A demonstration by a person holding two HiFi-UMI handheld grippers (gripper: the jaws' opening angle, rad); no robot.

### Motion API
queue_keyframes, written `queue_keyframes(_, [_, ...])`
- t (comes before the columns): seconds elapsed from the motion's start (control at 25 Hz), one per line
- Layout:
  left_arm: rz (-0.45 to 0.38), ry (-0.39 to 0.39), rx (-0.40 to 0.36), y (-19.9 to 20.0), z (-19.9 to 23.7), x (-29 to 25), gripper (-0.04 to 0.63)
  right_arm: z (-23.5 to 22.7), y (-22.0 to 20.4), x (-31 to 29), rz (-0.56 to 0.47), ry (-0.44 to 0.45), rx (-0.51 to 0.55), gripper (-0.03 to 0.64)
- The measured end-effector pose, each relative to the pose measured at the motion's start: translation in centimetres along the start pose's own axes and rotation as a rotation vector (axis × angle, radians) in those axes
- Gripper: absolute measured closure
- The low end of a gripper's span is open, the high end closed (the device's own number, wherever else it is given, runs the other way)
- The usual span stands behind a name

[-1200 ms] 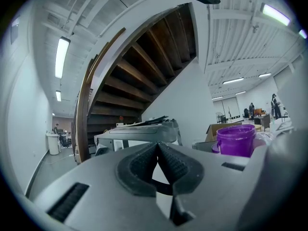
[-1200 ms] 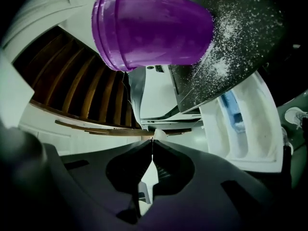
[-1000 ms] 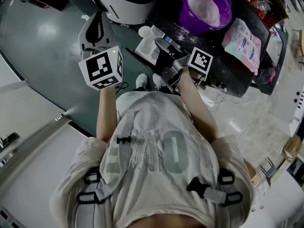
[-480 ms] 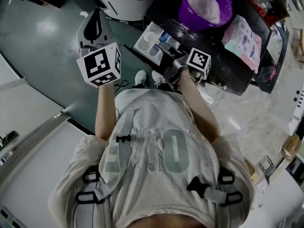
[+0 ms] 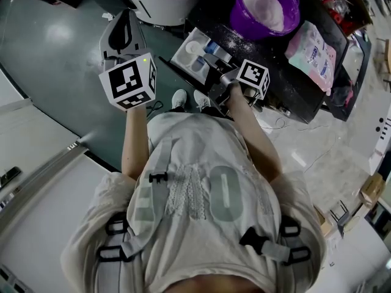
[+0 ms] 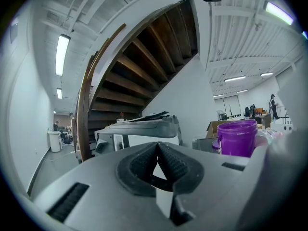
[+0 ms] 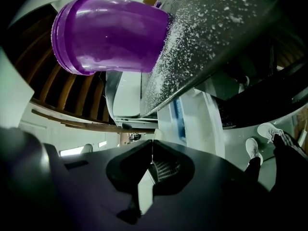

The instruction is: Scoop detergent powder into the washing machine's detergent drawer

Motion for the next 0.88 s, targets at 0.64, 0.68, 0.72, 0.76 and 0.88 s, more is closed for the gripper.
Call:
queue_keyframes(0.64, [0.021, 0.002, 0.028, -0.6, 0.4, -0.1, 0.575, 3.9, 0.3, -0.3, 0.095, -0.374, 0.732, 0.606])
queue_keyframes(0.68, [0.022, 0.002, 0.029, -0.6, 0.4, -0.1, 0.575, 4.3, 0.2, -0.4, 0.109, -0.417, 0.813, 0.606])
queue_keyframes(0.72, [0.023, 0.003, 0.030, -0.6, 0.4, -0.1, 0.575, 4.8, 0.1, -0.4, 0.122, -0.455, 0.890, 0.606])
queue_keyframes(0.76, [0.023, 0.002, 0.031, -0.6, 0.4, -0.1, 0.574, 5.2, 0.0, -0.6, 0.136, -0.491, 0.967, 0.606])
queue_keyframes(0.88, [0.024, 0.003, 0.033, -0.7, 0.4, -0.1, 0.574, 6.3, -0.6, -1.1, 0.184, -0.601, 1.216, 0.606])
Point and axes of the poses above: the fingertips, and each gripper's own axes: x backward along the fingers, z to its left, y out of its top, the point moved 9 cm from there along x, backward along the fingers, and after that the axes turned 14 degrees about z, right-handed, at the moved point
